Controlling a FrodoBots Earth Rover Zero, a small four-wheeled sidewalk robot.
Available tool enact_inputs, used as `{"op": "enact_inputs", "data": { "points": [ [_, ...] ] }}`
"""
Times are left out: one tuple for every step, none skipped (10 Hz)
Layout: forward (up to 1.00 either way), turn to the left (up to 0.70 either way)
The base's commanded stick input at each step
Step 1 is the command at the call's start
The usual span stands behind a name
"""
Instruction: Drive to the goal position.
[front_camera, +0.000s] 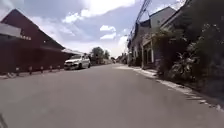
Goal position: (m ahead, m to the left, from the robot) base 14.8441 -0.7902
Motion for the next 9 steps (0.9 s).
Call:
{"op": "enact_inputs", "data": {
  "points": [
    [1.00,0.00],
    [1.00,0.00],
    [1.00,0.00],
    [1.00,0.00],
    [1.00,0.00],
    [1.00,0.00],
    [1.00,0.00],
    [1.00,0.00],
    [1.00,0.00]
  ]
}}
